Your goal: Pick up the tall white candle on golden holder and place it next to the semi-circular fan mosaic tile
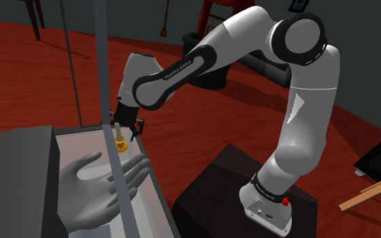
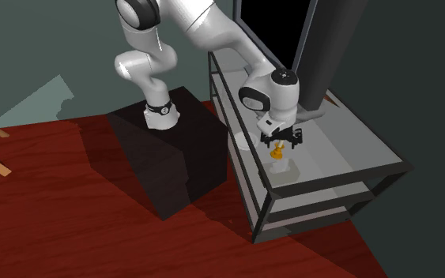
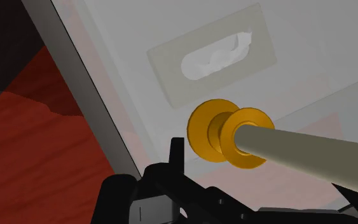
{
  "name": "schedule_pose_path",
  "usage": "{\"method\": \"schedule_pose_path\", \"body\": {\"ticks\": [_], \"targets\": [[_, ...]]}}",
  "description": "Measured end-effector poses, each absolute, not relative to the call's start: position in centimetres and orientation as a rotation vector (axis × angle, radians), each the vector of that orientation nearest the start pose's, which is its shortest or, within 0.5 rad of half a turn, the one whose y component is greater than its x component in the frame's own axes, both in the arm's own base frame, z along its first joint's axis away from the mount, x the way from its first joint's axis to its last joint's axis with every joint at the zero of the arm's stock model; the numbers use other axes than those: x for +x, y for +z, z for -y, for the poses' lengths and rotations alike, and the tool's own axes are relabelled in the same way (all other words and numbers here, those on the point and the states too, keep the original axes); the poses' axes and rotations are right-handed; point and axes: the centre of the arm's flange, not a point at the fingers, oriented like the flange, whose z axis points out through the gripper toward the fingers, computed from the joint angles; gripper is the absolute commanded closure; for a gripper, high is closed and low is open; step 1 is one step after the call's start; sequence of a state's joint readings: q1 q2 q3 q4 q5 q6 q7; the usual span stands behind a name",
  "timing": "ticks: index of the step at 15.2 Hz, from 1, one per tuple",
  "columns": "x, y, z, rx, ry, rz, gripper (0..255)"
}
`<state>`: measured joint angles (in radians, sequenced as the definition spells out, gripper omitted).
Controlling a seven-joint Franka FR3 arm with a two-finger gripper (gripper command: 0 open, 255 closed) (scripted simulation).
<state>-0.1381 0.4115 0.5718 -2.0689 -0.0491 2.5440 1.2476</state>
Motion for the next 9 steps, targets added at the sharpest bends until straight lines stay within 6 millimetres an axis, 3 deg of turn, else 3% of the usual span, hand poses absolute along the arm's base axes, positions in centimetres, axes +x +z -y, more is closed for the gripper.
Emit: {"method": "schedule_pose_path", "body": {"ticks": [5, 6, 9], "targets": [[55.02, 27.17, -24.49, -2.673, 0.074, -1.174, 0], [55.02, 27.17, -24.49, -2.673, 0.074, -1.174, 255], [55.02, 27.17, -24.49, -2.673, 0.074, -1.174, 255]]}}
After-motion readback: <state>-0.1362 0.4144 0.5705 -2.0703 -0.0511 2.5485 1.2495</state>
